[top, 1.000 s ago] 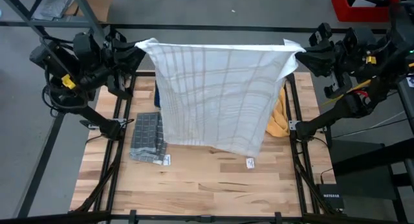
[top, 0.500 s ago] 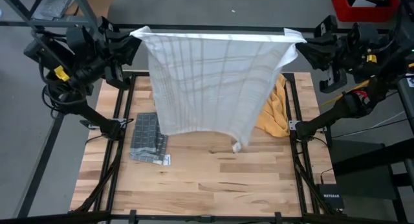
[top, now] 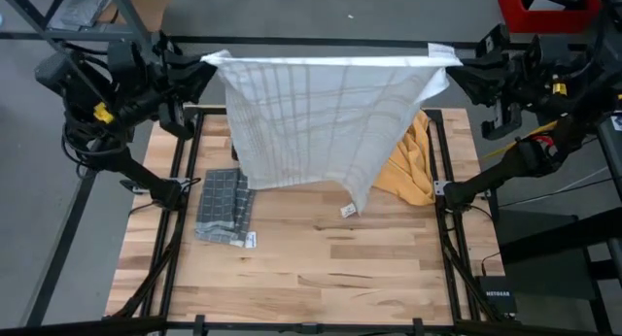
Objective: Fold towel
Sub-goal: Fold the white patterned towel
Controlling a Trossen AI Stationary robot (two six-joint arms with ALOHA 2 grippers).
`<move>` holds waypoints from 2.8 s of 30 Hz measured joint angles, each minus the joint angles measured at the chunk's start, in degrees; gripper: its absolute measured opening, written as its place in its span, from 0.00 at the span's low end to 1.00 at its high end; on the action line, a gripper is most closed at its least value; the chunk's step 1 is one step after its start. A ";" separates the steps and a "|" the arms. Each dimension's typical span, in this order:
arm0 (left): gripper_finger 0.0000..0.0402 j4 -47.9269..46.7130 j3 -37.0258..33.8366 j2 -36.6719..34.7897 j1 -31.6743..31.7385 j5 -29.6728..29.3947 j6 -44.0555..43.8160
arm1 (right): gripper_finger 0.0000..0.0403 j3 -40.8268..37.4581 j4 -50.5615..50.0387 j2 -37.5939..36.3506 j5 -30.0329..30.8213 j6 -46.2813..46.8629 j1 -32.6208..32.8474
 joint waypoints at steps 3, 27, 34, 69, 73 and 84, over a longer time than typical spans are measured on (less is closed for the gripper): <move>0.00 -3.01 0.07 0.43 -1.21 1.69 -5.24 | 0.01 0.10 -3.92 -0.37 -2.94 6.40 0.00; 0.00 -17.33 -0.06 4.37 -21.44 4.78 -26.72 | 0.01 -0.16 -15.34 6.01 -30.77 29.78 0.07; 0.00 -17.13 -0.11 6.21 -25.72 3.90 -27.97 | 0.01 -0.18 -19.28 6.07 -29.50 30.07 4.63; 0.00 25.00 -0.17 8.15 -30.93 -17.75 25.44 | 0.01 -0.14 5.18 3.34 -23.07 24.08 7.56; 0.00 25.32 -0.17 8.94 -33.11 -17.77 25.41 | 0.01 -0.14 6.00 3.36 -23.78 24.06 7.56; 0.00 26.91 -0.10 11.51 -37.21 -16.15 22.51 | 0.01 -0.10 8.74 5.26 -30.97 26.01 8.55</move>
